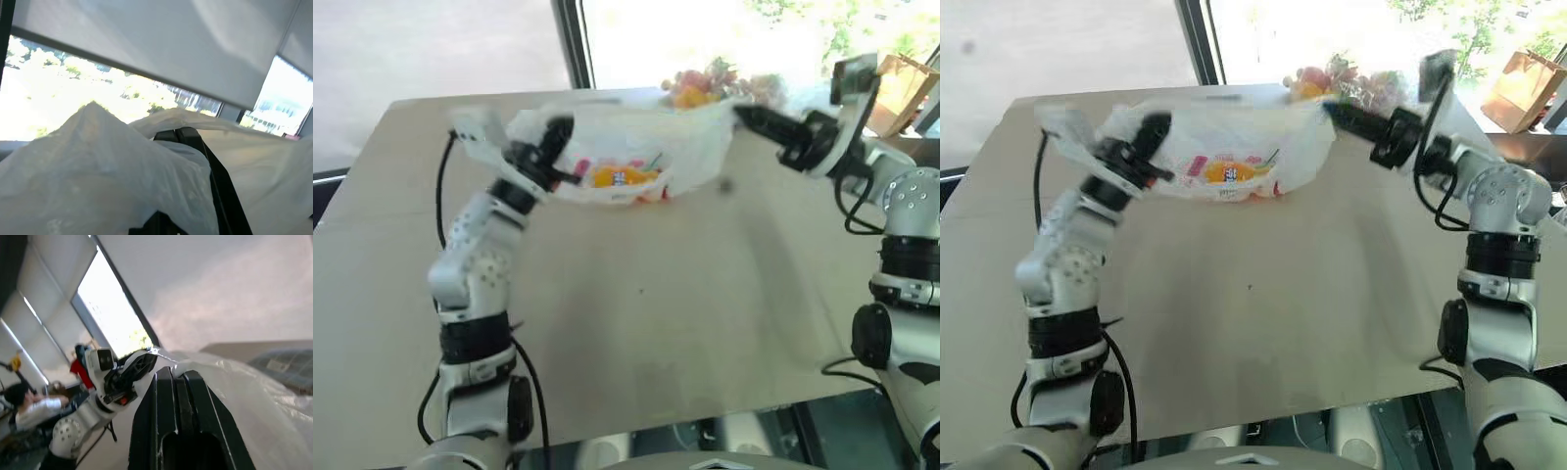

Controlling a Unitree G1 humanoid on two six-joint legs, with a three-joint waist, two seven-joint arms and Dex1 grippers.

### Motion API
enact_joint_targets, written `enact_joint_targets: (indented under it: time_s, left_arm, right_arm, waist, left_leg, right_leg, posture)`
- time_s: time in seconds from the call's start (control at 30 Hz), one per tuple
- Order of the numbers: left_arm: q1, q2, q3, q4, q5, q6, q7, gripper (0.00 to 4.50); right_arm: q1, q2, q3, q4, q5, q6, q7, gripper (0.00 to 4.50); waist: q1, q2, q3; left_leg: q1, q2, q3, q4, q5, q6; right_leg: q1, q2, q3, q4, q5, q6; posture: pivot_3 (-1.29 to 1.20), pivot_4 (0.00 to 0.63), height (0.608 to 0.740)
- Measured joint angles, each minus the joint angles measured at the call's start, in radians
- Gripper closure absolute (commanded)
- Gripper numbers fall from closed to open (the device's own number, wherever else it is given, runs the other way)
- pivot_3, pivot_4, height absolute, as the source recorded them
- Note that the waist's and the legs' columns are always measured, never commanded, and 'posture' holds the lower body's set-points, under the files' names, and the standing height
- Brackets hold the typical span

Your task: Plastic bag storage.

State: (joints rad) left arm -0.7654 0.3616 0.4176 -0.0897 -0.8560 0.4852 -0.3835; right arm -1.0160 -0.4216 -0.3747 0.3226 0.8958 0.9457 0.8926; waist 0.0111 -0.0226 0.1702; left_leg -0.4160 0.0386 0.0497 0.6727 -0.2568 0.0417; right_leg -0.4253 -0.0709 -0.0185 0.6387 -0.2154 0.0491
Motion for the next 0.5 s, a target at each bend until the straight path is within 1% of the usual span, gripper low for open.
enact_joint_targets:
  time_s: [0.1,0.23,0.37,0.43,0.5]
  left_arm:
    - [-0.116,0.012,0.04,0.046,-0.052,-0.003,0.023,4.5]
    - [-0.184,0.027,0.047,0.148,-0.072,0.002,0.037,4.5]
    - [-0.26,0.03,0.047,0.244,-0.073,0.002,0.045,4.5]
    - [-0.298,0.033,0.048,0.284,-0.072,-0.003,0.057,4.5]
    - [-0.302,0.048,0.063,0.309,-0.069,-0.013,0.063,4.5]
  right_arm:
    - [-0.037,0.02,-0.046,0.054,0.037,-0.008,-0.042,4.47]
    - [-0.087,0.037,-0.1,0.133,0.073,-0.02,-0.1,4.47]
    - [-0.168,0.04,-0.159,0.242,0.111,-0.056,-0.156,4.47]
    - [-0.218,0.049,-0.217,0.313,0.145,-0.091,-0.186,4.47]
    - [-0.26,0.036,-0.286,0.357,0.183,-0.138,-0.206,4.47]
  waist:
    - [0.0,0.0,0.001]
    - [-0.001,0.0,0.003]
    - [0.0,0.0,0.003]
    - [0.0,0.0,0.004]
    - [0.0,0.0,0.004]
  left_leg:
    - [-0.001,0.0,0.001,-0.001,0.002,-0.003]
    - [-0.003,0.0,0.003,-0.003,0.003,-0.005]
    - [-0.011,0.0,0.001,-0.002,0.004,-0.007]
    - [-0.015,0.0,0.001,-0.002,0.005,-0.008]
    - [-0.016,0.0,0.001,-0.002,0.005,-0.008]
  right_leg:
    - [0.0,0.0,0.001,-0.002,0.0,0.0]
    - [-0.001,0.0,-0.001,-0.001,0.0,0.0]
    - [-0.009,0.0,-0.003,0.0,0.0,0.0]
    - [-0.012,-0.001,-0.004,0.0,0.0,0.001]
    - [-0.012,-0.001,-0.005,0.0,0.0,0.001]
  posture:
    - [0.0,0.15,0.74]
    - [0.0,0.15,0.74]
    - [0.0,0.15,0.74]
    - [0.0,0.15,0.74]
    - [0.0,0.15,0.74]
